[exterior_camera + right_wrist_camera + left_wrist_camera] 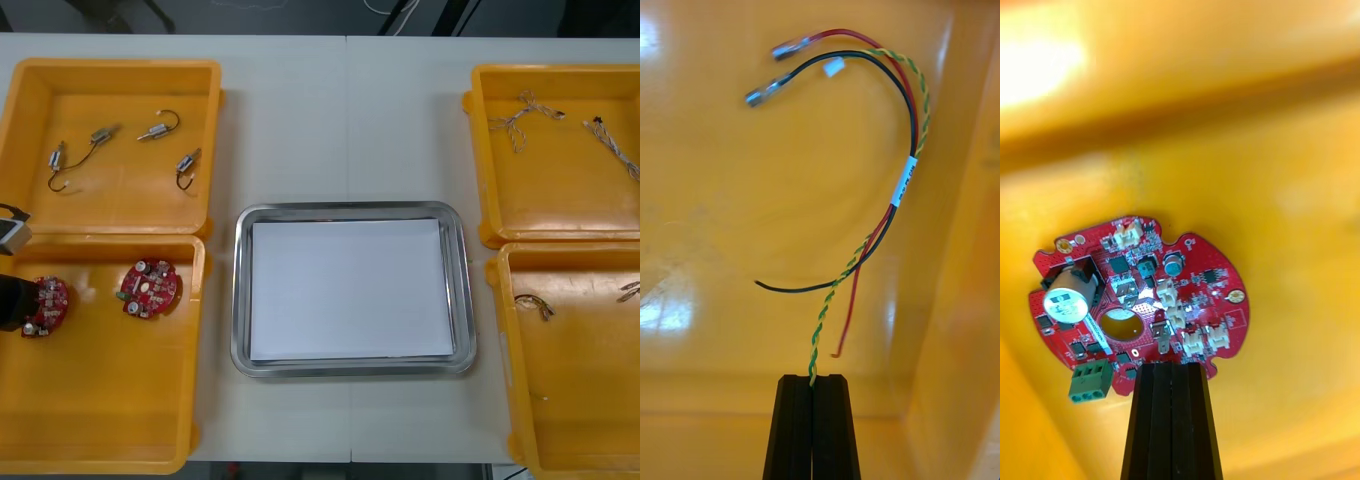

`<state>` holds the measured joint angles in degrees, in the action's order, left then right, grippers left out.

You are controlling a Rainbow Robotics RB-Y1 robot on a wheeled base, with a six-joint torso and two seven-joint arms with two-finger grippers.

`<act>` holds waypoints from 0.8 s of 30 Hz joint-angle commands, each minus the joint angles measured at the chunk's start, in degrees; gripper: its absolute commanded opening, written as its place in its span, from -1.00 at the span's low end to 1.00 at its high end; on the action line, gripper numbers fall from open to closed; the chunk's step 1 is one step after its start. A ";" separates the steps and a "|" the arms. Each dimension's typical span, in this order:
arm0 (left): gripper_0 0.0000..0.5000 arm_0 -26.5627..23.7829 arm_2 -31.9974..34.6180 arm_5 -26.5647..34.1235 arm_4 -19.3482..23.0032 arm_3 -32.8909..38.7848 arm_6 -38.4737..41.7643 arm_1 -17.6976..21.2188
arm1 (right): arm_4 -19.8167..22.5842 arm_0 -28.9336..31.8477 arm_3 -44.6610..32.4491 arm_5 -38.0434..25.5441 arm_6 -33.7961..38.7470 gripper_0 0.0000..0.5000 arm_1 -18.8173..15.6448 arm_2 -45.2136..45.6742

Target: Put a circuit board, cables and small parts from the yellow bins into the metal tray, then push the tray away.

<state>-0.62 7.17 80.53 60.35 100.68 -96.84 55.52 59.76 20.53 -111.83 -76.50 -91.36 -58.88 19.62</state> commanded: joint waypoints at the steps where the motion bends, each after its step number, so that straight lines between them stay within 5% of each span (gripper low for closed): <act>1: -1.00 0.36 4.52 4.11 0.65 3.38 -0.46 2.83 | 0.88 -0.75 -4.80 -2.77 5.75 -1.00 -0.89 2.00; 12: -1.00 -4.21 10.58 16.94 1.79 8.30 5.25 2.83 | 0.62 2.77 -14.38 -4.36 15.77 -1.00 -0.80 2.08; 24: -1.00 -4.12 10.67 18.26 1.88 11.64 12.28 2.66 | -4.30 7.95 -22.20 -4.71 19.99 -1.00 4.30 2.70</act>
<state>-3.46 16.16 98.09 61.76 111.04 -89.18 55.53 56.79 26.34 -131.82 -80.48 -73.87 -57.26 20.25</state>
